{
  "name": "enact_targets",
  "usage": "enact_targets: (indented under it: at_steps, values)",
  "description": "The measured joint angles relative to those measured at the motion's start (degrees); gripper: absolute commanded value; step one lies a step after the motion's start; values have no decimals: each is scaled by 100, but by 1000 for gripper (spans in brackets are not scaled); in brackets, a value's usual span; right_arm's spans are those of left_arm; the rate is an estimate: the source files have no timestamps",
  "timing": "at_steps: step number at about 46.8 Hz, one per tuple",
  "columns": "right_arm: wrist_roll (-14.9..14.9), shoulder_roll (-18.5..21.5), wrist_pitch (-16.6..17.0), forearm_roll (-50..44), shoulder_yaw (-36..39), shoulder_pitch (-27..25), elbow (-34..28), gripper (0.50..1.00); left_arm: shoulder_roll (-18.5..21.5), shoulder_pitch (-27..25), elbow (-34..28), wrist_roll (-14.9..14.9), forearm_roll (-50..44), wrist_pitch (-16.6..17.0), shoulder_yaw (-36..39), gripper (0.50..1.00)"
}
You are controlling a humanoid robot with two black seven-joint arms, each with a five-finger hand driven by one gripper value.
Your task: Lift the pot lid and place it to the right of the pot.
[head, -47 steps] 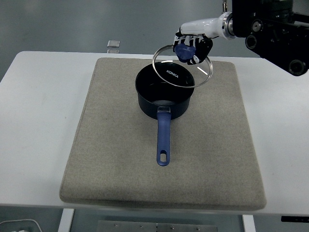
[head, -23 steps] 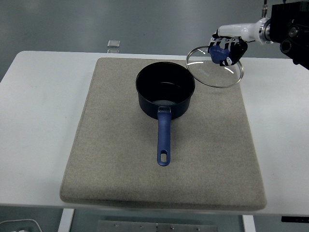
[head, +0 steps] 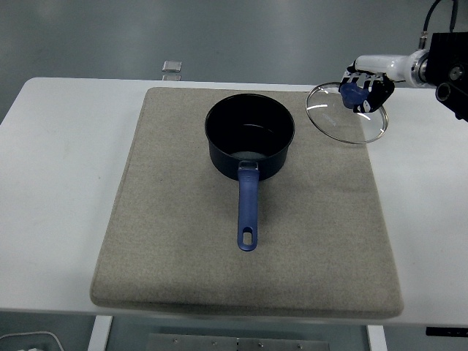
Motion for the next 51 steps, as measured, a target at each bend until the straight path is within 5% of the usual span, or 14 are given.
enact_targets:
  at_steps: [14, 24, 32, 44, 51]
  values:
    - [0, 108, -188, 5, -7, -260, -2, 549, 0, 0, 0, 0, 0, 0, 0, 1000]
    - [8, 186, -195, 15, 16, -349, 18, 801, 0, -1, 0, 1, 0, 0, 0, 1000]
    - [8, 192, -194, 45, 39, -337, 37, 899, 0, -1, 0, 1, 0, 0, 0, 1000]
    - [31, 145, -118, 365, 133, -232, 35, 901, 0, 0, 0, 0, 0, 0, 0, 1000]
    - [297, 118, 7, 1285, 135, -190, 33, 901, 0, 0, 0, 2, 0, 0, 0, 1000]
